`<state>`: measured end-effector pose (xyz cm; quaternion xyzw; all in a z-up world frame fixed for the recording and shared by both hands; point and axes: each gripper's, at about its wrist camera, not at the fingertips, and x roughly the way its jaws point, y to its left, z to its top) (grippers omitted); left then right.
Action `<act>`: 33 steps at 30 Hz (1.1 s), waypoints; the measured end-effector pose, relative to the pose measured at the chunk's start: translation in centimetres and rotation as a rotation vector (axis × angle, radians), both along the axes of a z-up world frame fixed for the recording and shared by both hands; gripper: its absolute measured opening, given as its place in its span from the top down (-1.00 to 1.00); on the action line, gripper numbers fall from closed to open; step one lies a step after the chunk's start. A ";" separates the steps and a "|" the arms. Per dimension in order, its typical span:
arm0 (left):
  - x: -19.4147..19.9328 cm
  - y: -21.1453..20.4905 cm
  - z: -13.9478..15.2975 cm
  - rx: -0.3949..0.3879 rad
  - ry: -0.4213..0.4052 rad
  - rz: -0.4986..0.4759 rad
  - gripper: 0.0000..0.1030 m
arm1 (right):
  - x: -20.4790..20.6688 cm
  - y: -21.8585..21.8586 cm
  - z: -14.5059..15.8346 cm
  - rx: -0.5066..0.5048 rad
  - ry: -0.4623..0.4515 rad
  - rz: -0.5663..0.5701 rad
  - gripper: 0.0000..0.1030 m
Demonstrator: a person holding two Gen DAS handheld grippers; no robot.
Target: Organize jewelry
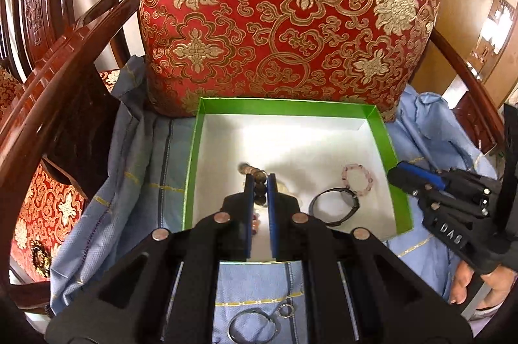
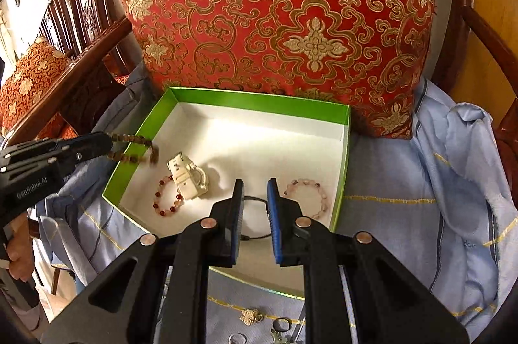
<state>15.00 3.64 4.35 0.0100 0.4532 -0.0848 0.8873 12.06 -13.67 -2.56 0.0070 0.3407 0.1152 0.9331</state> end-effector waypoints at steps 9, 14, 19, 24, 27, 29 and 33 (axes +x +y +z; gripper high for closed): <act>0.2 0.4 -3.5 -0.012 0.072 0.023 0.50 | 0.9 -0.6 -1.6 0.017 0.057 -0.032 -0.12; -2.2 2.2 -3.1 -0.037 0.056 0.039 0.50 | -2.9 -2.9 -1.0 0.036 0.028 -0.024 -0.12; -5.4 4.4 -4.2 -0.056 0.078 0.080 0.40 | -6.6 -5.3 -2.3 0.041 0.053 -0.035 -0.12; -8.2 4.9 -7.2 -0.025 0.158 0.078 0.35 | -8.4 -6.3 -6.9 0.002 0.168 -0.056 -0.12; -9.6 4.2 -9.0 -0.003 0.200 0.050 0.20 | -9.5 -5.3 -9.3 -0.042 0.218 -0.016 -0.12; -10.3 3.6 -10.1 0.000 0.229 0.029 0.17 | -10.1 -4.3 -10.5 -0.071 0.235 0.015 -0.12; -10.9 2.4 -11.2 0.005 0.255 0.001 0.08 | -10.0 -2.5 -11.6 -0.098 0.245 0.049 -0.12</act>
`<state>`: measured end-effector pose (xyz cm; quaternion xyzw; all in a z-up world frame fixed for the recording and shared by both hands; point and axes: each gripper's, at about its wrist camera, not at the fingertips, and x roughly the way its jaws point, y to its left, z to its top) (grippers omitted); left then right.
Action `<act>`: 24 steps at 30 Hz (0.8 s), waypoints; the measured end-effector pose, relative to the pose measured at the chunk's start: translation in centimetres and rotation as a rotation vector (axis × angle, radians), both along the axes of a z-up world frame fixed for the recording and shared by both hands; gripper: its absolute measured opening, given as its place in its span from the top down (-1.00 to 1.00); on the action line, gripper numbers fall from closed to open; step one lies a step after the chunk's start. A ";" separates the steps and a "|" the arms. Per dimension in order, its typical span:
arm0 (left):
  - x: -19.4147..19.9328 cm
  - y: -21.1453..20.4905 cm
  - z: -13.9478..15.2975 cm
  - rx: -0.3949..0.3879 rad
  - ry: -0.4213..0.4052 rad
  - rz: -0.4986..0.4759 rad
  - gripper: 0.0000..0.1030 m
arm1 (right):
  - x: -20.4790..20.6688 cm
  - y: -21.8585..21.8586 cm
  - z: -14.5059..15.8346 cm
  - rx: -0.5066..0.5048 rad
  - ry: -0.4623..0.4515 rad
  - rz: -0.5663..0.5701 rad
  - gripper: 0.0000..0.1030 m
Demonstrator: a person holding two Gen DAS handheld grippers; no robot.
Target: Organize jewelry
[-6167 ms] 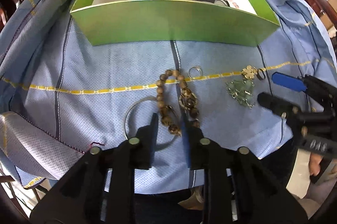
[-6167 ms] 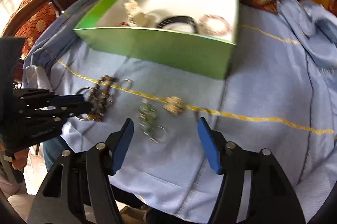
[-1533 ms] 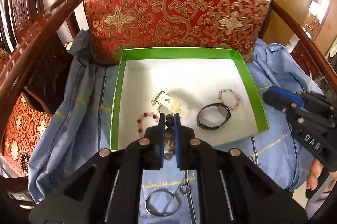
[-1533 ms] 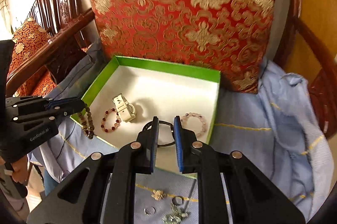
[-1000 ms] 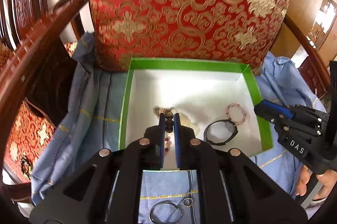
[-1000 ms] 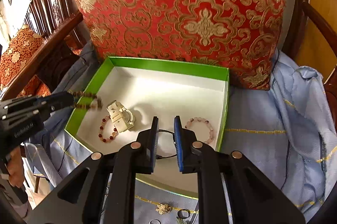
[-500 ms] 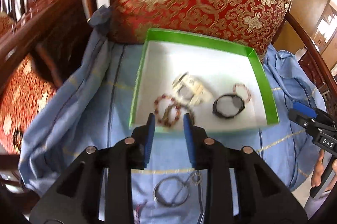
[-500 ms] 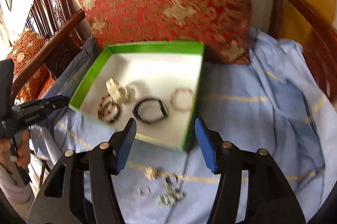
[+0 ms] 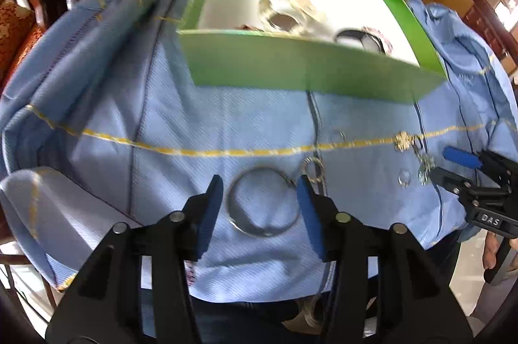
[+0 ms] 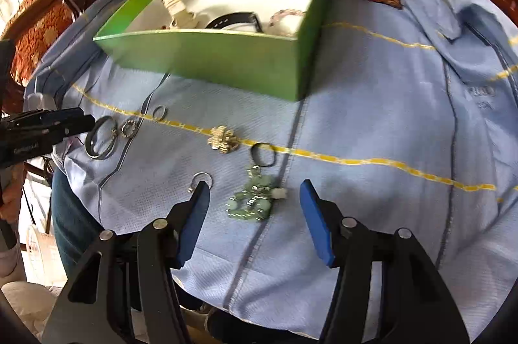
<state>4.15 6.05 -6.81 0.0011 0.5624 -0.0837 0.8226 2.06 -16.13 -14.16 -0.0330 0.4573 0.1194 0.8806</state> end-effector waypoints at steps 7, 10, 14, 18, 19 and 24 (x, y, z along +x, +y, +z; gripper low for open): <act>-1.1 -1.8 -0.8 0.019 0.016 -0.054 -0.13 | 1.1 2.2 -0.8 -0.036 0.004 0.027 -0.12; -1.3 -1.8 -1.4 0.029 0.031 -0.061 -0.15 | 1.6 2.5 -0.5 -0.011 -0.005 0.039 -0.12; -1.1 -1.8 -2.1 0.033 0.047 -0.057 -0.15 | 2.8 3.8 -0.2 -0.025 -0.022 0.052 -0.12; -0.8 -1.7 -2.5 0.032 0.053 -0.056 -0.15 | 3.8 5.4 -0.4 -0.061 -0.029 0.079 -0.12; -0.8 -1.6 -2.6 0.029 0.055 -0.055 -0.15 | 4.0 5.7 -0.6 -0.073 -0.028 0.083 -0.11; -0.7 -1.1 -3.3 0.037 0.062 -0.057 -0.05 | 4.1 7.1 -1.5 -0.139 -0.033 0.108 0.24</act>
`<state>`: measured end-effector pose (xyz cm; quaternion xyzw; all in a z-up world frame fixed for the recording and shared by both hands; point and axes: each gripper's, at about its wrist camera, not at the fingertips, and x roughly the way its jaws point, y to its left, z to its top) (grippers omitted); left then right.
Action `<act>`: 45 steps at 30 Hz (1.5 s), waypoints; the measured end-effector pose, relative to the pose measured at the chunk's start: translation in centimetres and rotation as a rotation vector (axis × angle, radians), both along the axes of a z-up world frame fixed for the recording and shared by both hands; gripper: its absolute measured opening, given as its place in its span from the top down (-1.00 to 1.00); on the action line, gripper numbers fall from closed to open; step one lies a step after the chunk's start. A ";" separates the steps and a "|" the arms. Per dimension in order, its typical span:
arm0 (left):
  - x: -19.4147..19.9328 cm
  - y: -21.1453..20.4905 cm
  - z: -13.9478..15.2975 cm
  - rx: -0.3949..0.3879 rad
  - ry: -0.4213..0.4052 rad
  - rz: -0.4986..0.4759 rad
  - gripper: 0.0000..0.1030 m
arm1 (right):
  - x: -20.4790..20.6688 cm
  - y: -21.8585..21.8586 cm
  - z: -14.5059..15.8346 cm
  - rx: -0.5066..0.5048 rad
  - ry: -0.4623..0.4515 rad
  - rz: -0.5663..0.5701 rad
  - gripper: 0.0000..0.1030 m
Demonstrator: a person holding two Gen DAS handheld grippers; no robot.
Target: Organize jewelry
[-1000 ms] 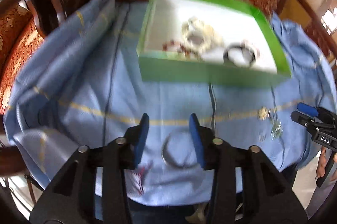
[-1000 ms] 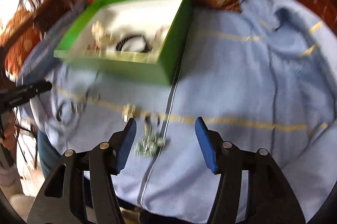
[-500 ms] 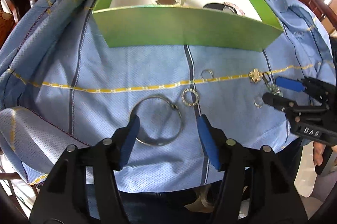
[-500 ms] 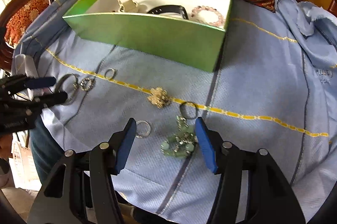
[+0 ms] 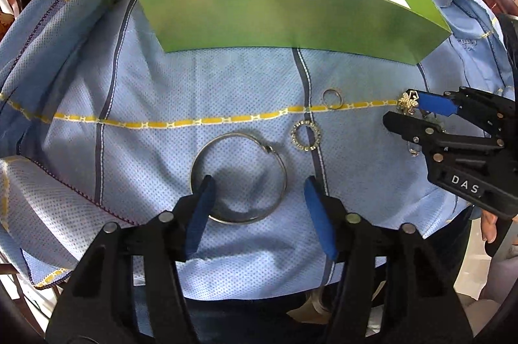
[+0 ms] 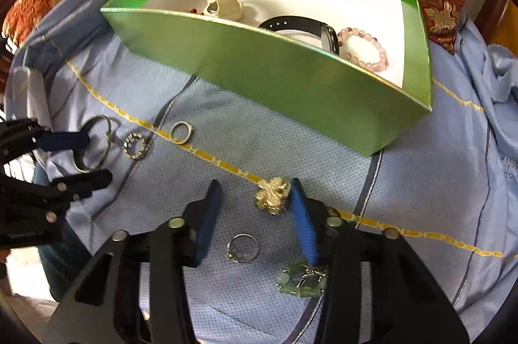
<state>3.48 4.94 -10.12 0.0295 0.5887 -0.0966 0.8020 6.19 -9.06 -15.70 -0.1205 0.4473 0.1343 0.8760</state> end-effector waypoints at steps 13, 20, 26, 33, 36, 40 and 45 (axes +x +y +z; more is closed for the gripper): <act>0.2 2.9 1.1 -0.049 -0.018 0.044 0.56 | -0.2 -1.1 0.3 0.045 0.013 -0.013 0.54; -0.1 4.4 2.8 -0.047 -0.067 0.060 0.04 | -0.6 -2.2 0.4 0.055 0.016 -0.013 0.54; 0.0 4.3 1.2 -0.011 -0.022 0.059 -0.28 | -0.5 -2.3 0.3 0.060 0.019 -0.010 0.54; -0.1 2.6 -0.3 0.074 -0.010 0.028 -0.31 | -0.6 -2.2 0.2 0.049 0.014 -0.006 0.54; -0.1 2.4 0.0 0.078 -0.019 0.031 -0.16 | -0.7 -2.2 0.3 0.050 0.013 -0.008 0.54; -0.3 2.8 1.1 0.062 -0.040 0.047 -0.16 | -1.0 -2.2 0.7 0.050 0.004 -0.014 0.54; 0.0 2.5 5.2 0.044 -0.133 0.030 -0.16 | -1.9 -2.4 4.4 0.058 -0.076 -0.005 0.54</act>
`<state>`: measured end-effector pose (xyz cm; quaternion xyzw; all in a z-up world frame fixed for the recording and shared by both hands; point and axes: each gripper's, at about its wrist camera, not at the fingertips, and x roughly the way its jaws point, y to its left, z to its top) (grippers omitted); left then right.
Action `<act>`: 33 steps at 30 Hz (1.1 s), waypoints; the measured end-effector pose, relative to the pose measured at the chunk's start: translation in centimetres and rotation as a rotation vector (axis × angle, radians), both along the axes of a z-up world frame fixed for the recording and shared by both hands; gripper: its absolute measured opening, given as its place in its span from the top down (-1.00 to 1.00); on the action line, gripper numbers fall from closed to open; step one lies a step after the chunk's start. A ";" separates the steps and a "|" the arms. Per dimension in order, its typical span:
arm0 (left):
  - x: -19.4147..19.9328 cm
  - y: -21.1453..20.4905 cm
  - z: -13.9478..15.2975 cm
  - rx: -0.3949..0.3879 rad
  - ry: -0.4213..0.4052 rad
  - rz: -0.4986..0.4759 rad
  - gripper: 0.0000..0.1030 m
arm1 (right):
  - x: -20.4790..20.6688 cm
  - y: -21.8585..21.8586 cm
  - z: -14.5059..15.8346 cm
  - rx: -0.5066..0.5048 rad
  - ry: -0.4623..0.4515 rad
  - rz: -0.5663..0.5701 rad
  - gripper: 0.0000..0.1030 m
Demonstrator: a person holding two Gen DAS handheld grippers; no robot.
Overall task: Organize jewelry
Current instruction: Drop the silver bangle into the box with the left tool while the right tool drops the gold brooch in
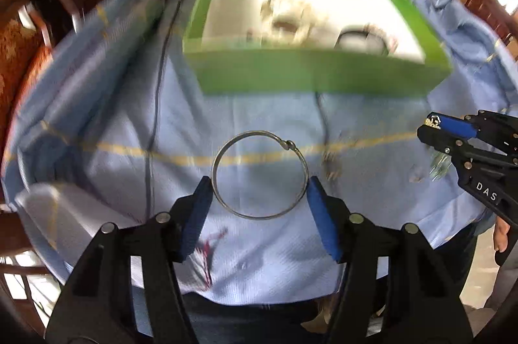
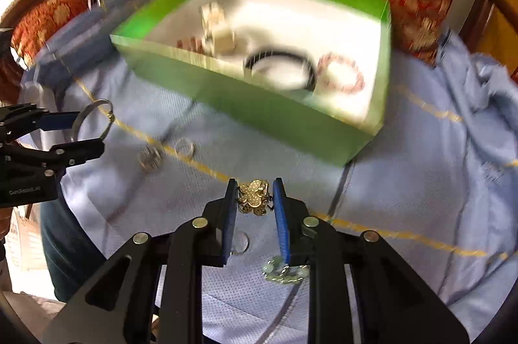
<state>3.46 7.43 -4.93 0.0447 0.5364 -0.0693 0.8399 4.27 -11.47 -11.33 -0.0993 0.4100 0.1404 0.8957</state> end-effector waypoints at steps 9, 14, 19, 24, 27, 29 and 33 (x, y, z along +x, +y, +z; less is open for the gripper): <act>5.3 -2.9 5.3 -0.036 -0.135 -0.026 -0.16 | 3.0 -1.9 7.7 0.098 -0.135 -0.031 0.54; 9.3 -4.3 4.1 -0.026 -0.109 -0.025 -0.16 | 6.7 -1.6 6.5 0.108 -0.079 -0.057 0.54; 11.9 -4.2 2.7 -0.031 -0.086 0.012 -0.18 | 8.7 -1.4 5.5 0.111 -0.055 -0.082 0.54; 12.0 -3.1 2.3 -0.061 -0.074 0.053 -0.35 | 7.4 -2.0 6.2 0.117 -0.096 -0.110 -0.27; 10.4 -2.5 2.7 -0.086 -0.077 0.053 -0.36 | 5.3 -3.3 6.6 0.140 -0.093 -0.102 -0.27; 8.5 -2.4 3.2 -0.122 -0.082 0.009 -0.36 | 3.2 -4.3 6.6 0.153 -0.098 -0.091 -0.27; 4.5 -3.0 1.9 -0.115 -0.056 -0.065 -0.36 | 0.0 -6.1 4.8 0.129 -0.065 -0.098 -0.27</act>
